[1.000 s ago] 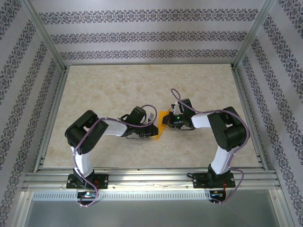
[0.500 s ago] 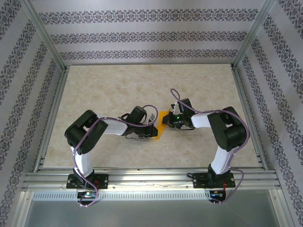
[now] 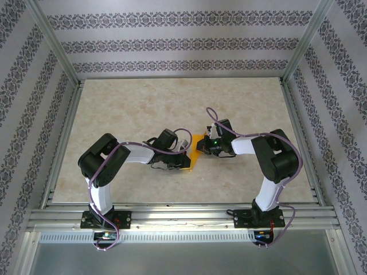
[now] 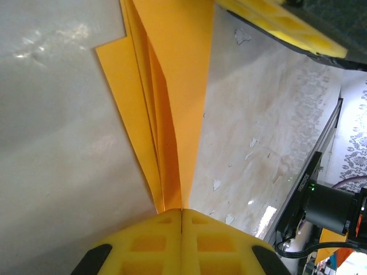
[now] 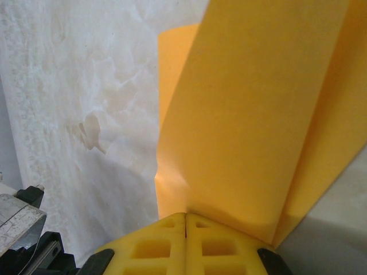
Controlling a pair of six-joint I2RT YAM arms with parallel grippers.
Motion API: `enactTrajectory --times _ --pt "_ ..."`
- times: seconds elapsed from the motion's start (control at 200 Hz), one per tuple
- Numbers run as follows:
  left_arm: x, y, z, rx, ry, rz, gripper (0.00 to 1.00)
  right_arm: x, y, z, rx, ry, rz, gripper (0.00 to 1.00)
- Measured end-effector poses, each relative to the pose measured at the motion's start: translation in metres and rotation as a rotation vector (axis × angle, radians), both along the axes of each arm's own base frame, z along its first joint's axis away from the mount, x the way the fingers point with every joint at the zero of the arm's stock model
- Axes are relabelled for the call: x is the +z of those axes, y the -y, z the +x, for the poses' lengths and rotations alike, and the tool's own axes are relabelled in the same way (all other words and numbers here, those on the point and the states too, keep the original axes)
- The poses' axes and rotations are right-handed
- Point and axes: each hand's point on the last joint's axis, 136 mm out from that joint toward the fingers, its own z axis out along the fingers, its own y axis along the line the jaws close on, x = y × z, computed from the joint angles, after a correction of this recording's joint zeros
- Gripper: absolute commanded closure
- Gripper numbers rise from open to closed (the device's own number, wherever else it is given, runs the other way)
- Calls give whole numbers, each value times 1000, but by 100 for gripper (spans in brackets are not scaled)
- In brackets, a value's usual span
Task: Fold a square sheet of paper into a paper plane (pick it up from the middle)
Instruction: Fold the wing for the fifth time at the center of the table.
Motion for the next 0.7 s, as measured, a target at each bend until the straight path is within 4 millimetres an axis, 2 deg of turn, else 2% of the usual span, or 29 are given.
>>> enactTrajectory --times 0.125,0.25,0.35,0.53,0.704 --pt "1 0 -1 -12 1 5 99 0 0 0 0 -1 -1 98" --pt "0 -1 0 -20 5 21 89 0 0 0 2 -2 -3 98" --pt "-3 -4 -4 -29 -6 39 86 0 0 0 2 -4 -3 98" --pt "-4 -6 -6 -37 -11 51 91 0 0 0 2 -5 -4 98" --pt "-6 -7 -10 -46 -29 55 91 0 0 0 2 -5 -4 98"
